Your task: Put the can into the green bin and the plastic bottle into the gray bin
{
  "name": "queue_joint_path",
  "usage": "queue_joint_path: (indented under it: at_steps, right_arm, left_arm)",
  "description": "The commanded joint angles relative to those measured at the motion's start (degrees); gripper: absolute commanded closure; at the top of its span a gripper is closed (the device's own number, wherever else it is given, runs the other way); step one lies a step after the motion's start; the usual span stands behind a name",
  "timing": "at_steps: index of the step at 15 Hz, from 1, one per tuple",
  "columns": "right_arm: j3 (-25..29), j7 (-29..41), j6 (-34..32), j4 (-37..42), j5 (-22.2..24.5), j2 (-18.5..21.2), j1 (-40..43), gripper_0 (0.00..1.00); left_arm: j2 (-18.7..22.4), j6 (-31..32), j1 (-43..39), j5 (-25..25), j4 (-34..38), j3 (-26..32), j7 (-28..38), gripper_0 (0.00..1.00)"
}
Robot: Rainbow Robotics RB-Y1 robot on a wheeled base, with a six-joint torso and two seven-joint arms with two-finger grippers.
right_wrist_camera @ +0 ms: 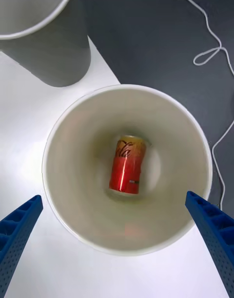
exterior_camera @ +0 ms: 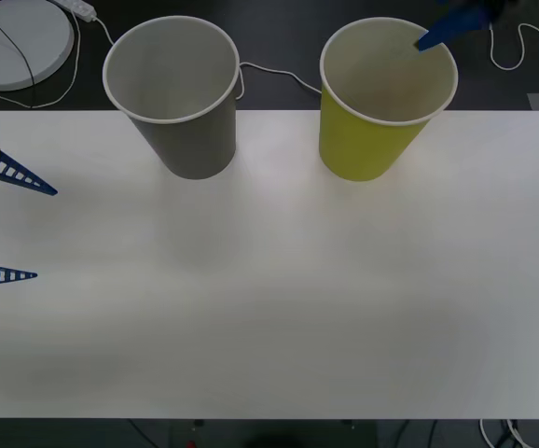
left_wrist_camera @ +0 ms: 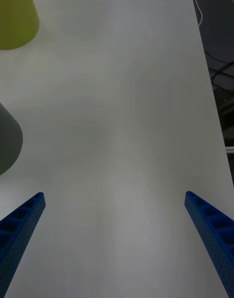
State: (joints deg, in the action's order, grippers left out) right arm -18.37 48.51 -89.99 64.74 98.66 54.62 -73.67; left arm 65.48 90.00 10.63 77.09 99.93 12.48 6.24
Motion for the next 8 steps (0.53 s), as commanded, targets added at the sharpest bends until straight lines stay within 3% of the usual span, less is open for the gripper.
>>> queue_joint_path:
  at_steps: [1, 5, 8]
  right_arm:
    - [3.25, -5.71, -0.01, 0.92, -5.85, 3.66, 3.09, 0.0]
    - [11.42, -9.66, -0.01, 9.18, -12.61, 9.19, 14.34, 0.0]
    - [21.62, -10.63, -0.01, 17.09, -14.9, 10.77, 25.42, 0.0]
  left_arm:
    - [0.0, 0.0, 0.0, -0.01, 0.0, 0.0, 0.0, 0.0]
    - [0.0, 0.0, 0.0, -0.01, 0.0, 0.0, 0.0, 0.0]
    - [0.0, 0.0, 0.0, -0.01, 0.0, 0.0, 0.0, 0.0]
